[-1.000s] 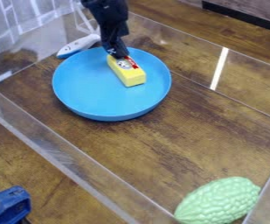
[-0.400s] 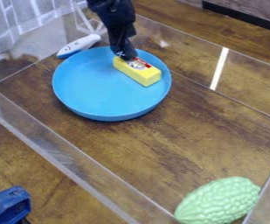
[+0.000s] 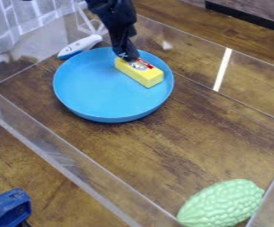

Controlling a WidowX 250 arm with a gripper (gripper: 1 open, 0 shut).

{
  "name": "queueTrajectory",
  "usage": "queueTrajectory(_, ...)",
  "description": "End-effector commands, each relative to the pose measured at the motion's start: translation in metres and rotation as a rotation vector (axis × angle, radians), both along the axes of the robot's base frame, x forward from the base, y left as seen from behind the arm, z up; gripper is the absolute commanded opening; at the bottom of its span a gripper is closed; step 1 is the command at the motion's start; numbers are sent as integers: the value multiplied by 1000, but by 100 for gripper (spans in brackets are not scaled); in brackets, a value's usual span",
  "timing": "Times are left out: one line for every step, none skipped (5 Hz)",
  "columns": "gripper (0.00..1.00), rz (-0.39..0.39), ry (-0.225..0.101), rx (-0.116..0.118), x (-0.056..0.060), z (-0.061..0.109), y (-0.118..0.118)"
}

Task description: Put the white object in the blue tray

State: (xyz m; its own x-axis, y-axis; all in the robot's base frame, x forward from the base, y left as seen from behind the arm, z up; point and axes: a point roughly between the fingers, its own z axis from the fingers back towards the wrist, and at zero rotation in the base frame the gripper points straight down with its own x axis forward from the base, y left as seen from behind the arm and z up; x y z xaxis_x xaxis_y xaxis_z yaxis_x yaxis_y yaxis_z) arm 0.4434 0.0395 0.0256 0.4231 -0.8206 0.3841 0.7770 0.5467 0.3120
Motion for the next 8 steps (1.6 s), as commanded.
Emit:
queueTrajectory(100,-39,182,-29,-41,-62,-43)
queueTrajectory(100,13,178,-38,-41,-67,-44)
queueTrajectory(100,44,182,-56,-44,-70,-48)
queueTrajectory(100,83,189,-79,-48,-72,-43)
queueTrajectory(100,123,199,-104,-52,-73,-37)
queueTrajectory(0,164,212,-130,-56,-73,-32)
queueTrajectory(100,219,229,-158,-59,-66,-43)
queueTrajectory(100,276,247,-181,-62,-58,-53)
